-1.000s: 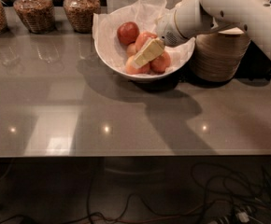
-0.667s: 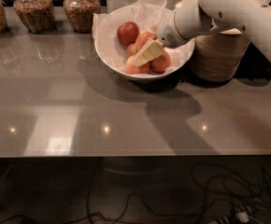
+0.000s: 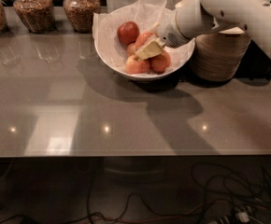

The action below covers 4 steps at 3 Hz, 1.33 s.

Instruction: Pick apple from white bowl

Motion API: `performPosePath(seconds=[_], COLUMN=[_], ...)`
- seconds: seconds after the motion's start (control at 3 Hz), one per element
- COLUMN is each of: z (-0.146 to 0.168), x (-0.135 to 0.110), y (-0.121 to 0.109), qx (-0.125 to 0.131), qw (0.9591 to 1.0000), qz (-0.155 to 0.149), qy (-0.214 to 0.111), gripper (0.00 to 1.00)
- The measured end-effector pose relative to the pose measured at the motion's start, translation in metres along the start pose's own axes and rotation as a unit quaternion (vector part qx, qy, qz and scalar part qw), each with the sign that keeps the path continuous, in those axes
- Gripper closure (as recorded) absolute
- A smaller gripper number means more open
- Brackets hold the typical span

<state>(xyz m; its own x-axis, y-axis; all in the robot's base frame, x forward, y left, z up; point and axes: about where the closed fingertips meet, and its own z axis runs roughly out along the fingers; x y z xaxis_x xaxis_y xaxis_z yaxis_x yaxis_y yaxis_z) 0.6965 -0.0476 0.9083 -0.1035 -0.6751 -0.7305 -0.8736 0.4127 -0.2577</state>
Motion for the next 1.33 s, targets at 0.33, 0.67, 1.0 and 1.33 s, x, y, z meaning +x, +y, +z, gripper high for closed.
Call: performPosePath(seconds=[0.33, 0.67, 1.0, 1.33], z=[-0.007, -0.024, -0.054, -0.101], x=[-0.001, -0.007, -0.017, -0.024], y=[-0.002, -0.004, -0.001, 0.014], qx=[0.003, 0.011, 0.020, 0.022], qw=[1.0000, 0.9998, 0.9992, 0.9977], qz=[-0.001, -0.009, -0.028, -0.051], qy=[-0.001, -0.009, -0.022, -0.038], gripper=[0.94, 1.00, 1.00, 1.00])
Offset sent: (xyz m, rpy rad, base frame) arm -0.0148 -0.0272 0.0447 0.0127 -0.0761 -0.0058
